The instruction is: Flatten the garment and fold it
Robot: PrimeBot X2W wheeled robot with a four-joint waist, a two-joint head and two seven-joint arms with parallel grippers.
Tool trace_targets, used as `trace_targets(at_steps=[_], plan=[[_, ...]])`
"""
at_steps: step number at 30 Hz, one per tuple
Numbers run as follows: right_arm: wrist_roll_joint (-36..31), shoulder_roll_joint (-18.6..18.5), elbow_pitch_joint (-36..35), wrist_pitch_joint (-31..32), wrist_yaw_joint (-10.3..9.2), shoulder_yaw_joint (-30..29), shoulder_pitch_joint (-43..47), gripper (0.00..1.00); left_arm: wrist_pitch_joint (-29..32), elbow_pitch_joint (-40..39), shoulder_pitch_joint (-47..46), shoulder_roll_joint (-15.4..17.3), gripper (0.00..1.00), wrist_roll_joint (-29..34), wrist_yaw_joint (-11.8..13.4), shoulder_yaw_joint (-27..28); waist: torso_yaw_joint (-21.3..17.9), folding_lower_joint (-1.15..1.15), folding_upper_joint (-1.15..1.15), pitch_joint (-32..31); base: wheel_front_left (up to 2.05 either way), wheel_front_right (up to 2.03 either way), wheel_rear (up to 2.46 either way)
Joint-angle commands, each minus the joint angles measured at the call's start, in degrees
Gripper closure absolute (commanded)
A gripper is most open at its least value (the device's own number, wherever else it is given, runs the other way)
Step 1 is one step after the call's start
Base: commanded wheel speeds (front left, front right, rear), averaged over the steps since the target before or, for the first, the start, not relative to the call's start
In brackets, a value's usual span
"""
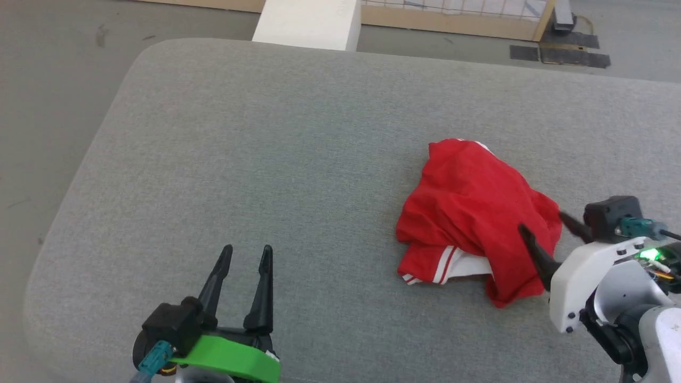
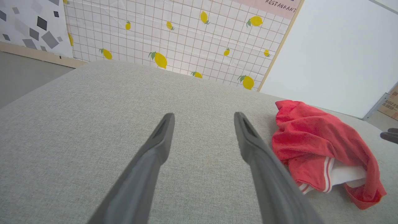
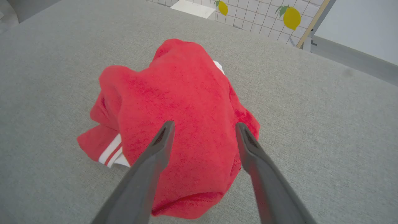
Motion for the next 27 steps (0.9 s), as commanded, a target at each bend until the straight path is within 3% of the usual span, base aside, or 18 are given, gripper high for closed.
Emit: trace_targets(at_steps=[1,6,11,12,13,14,22,27], plan=[[1.36,-0.73,0.57,1.71,-0.09,0.77,-0.34,0.00,-0.21,0.40,-0.78,-0.47,0.00,0.92,-0.55,0.20,0.66,0.00,0.00,0.11,0.00,0.00,0.00],[3.27,-3.77,6.29,4.07,-0.09,3.67,0.37,0.00,-0.21,1.93,-1.01,-1.53,0.00,1.35,-1.89,0.27,2.43,0.00,0.00,0.27,0.00,0.00,0.00],[3.04,-3.39,13.74,1.32,-0.09,5.40,-0.36,0.00,-0.21,3.01,-1.48,-2.17,0.00,1.65,-2.76,0.71,3.53,0.00,0.00,0.39,0.00,0.00,0.00],[2.47,-3.56,15.19,0.38,-0.09,5.96,-0.90,0.32,-0.21,3.15,-1.55,-2.28,0.00,1.72,-2.89,0.86,3.62,0.00,0.00,0.44,0.00,0.00,0.00],[2.27,-3.54,16.36,-0.32,-0.09,6.14,-1.36,0.56,-0.21,3.25,-1.60,-2.36,0.00,1.78,-2.98,1.00,3.62,0.00,0.00,0.48,0.00,0.00,0.00],[2.23,-3.16,17.60,-1.47,-0.09,5.74,-2.01,1.00,-0.21,3.38,-1.62,-2.45,0.00,1.89,-3.07,1.19,3.55,0.00,0.00,0.49,0.00,0.00,0.00],[2.25,-2.97,20.31,-7.49,-0.09,2.19,-7.73,1.00,-0.21,4.12,-0.98,-3.23,0.00,2.17,-3.27,2.61,1.73,0.00,0.00,-1.31,0.00,0.00,0.00],[1.66,-6.80,16.36,-7.70,-0.09,-1.20,-12.60,1.00,-0.21,4.63,-0.46,-3.60,0.00,2.39,-3.71,2.75,0.81,0.00,0.00,-3.80,0.00,0.00,0.00]])
